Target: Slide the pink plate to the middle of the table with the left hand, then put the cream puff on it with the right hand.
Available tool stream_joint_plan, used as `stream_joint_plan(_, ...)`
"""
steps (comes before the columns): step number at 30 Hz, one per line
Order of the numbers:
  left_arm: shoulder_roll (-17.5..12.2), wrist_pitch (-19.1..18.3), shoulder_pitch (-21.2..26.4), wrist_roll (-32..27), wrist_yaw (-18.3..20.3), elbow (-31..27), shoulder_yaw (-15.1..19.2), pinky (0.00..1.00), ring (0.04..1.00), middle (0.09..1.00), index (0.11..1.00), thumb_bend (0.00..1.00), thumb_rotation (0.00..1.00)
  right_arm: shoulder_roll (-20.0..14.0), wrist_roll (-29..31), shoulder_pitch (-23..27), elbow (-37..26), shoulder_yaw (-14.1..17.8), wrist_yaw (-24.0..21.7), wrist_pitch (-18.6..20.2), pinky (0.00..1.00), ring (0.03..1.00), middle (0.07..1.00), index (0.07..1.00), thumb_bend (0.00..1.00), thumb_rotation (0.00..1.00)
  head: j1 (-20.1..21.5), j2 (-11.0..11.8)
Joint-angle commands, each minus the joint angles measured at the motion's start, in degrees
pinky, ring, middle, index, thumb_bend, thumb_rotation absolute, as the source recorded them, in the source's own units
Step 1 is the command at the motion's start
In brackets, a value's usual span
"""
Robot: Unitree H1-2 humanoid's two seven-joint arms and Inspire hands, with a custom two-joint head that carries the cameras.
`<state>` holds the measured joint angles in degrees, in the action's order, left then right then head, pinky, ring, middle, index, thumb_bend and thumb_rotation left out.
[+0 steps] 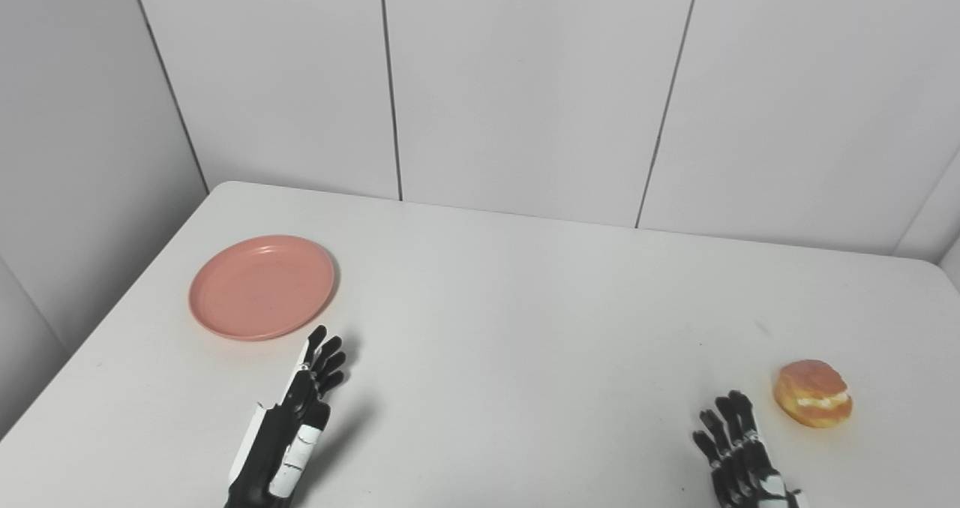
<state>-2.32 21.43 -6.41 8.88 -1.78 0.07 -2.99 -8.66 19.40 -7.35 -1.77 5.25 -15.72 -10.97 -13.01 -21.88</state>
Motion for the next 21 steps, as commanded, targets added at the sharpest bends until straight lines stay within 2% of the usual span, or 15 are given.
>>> stream_joint_plan(1, 4.32, -3.44, 1.12, 0.99, -0.64, 9.46, -2.43, 0.92, 0.945, 0.971, 1.000, 0.80, 0.95, -1.75, 0.14, -0.89, 8.03, 1.29, 0.15, 1.88, 0.98, 0.984, 1.000, 1.000, 0.75, 1.00, -1.78, 0.58)
stream_joint_plan(5, 4.61, -2.93, 1.49, 1.67, -1.43, 10.24, -2.85, 0.90, 0.941, 0.961, 1.000, 0.80, 0.92, -1.91, 0.77, -0.43, 8.84, 1.49, -0.46, 1.77, 1.00, 0.995, 1.000, 1.000, 0.72, 1.00, -2.69, 0.85)
stream_joint_plan(13, 4.60, -3.32, 1.29, 1.19, -1.60, 9.77, -3.46, 0.92, 0.962, 0.972, 1.000, 0.79, 0.93, -1.70, 1.01, -0.52, 8.63, 1.39, -0.43, 2.15, 1.00, 1.000, 1.000, 1.000, 0.69, 1.00, -2.38, 1.13)
stream_joint_plan(18, 4.02, -4.50, 0.54, -0.22, -0.45, 7.86, -3.76, 0.93, 0.957, 0.968, 1.000, 0.80, 0.93, -1.49, 0.27, -0.88, 7.43, 1.11, 0.12, 2.72, 1.00, 0.999, 1.000, 1.000, 0.68, 1.00, -2.28, 0.85)
stream_joint_plan(21, 3.02, -6.07, -0.42, -1.96, 1.08, 3.40, -4.19, 0.90, 0.929, 0.953, 1.000, 0.82, 0.94, -1.24, 0.35, -0.83, 7.27, 1.13, 0.43, 3.17, 1.00, 1.000, 1.000, 1.000, 0.69, 1.00, -2.42, 0.67)
